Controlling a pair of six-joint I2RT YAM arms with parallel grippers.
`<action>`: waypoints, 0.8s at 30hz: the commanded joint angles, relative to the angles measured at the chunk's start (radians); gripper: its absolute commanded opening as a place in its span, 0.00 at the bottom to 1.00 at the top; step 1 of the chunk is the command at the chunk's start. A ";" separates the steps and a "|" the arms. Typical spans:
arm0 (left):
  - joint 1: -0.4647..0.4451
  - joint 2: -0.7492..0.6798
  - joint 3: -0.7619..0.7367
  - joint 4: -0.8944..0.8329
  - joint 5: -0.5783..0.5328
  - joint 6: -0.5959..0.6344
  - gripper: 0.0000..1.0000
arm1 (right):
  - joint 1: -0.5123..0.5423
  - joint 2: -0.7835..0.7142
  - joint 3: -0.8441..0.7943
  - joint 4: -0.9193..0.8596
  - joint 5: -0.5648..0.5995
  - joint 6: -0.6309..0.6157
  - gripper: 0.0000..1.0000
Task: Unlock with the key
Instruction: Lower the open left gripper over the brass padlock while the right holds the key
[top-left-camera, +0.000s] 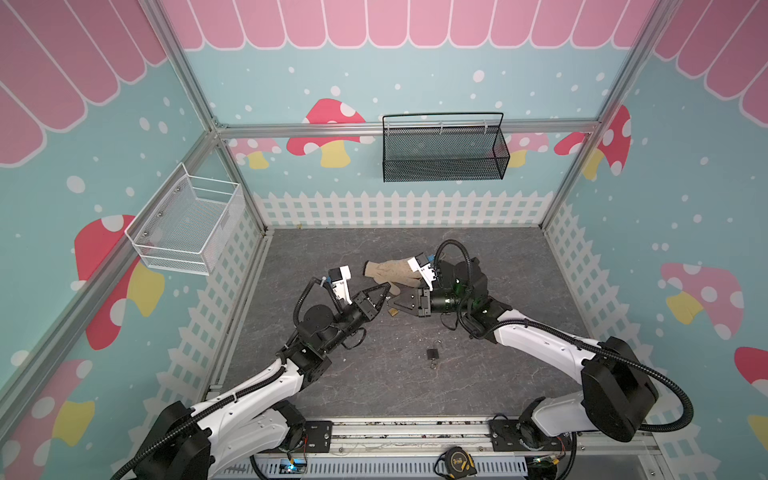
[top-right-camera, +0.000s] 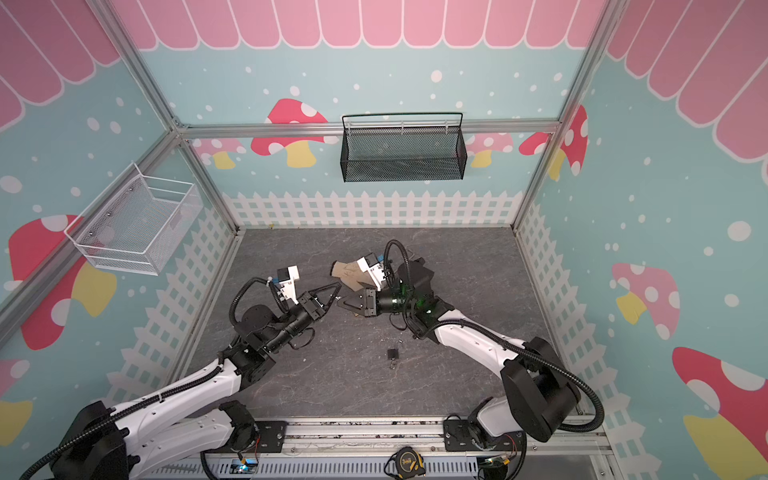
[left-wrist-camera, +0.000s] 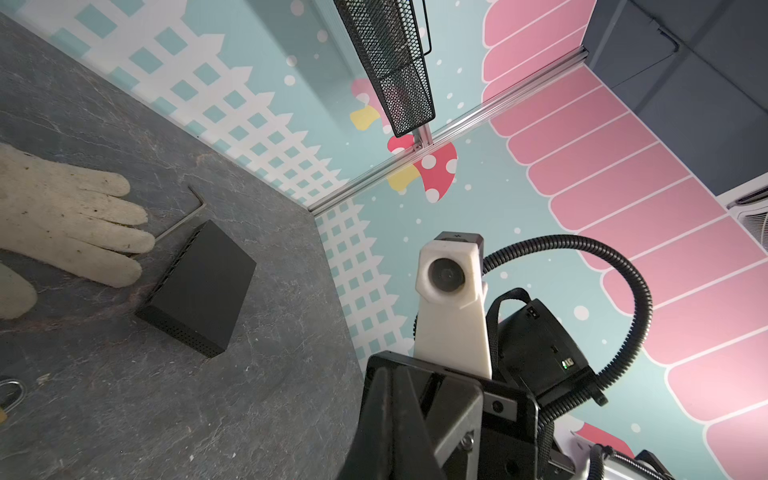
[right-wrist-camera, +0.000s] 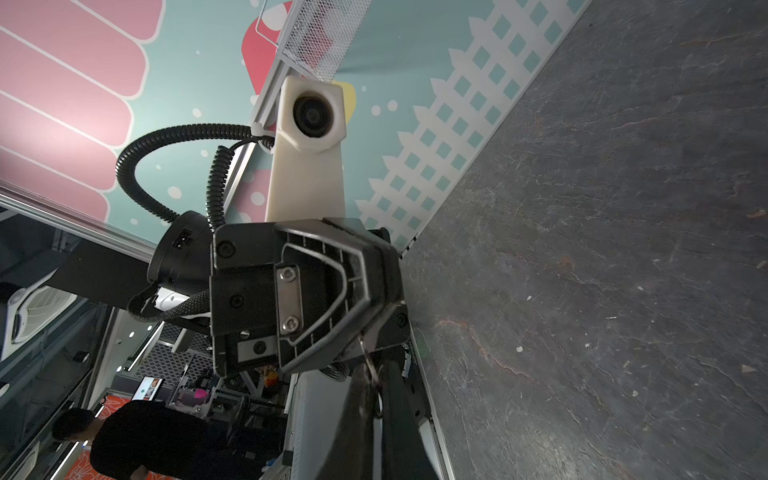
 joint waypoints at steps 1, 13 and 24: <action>0.004 0.003 0.035 0.003 0.015 0.024 0.00 | -0.006 0.002 -0.010 0.028 -0.006 0.005 0.00; 0.006 -0.103 0.100 -0.348 -0.117 0.151 0.57 | -0.076 -0.070 -0.100 0.005 0.039 -0.020 0.00; 0.004 0.020 0.318 -0.964 -0.262 0.457 0.73 | -0.192 -0.168 -0.251 -0.201 0.143 -0.171 0.00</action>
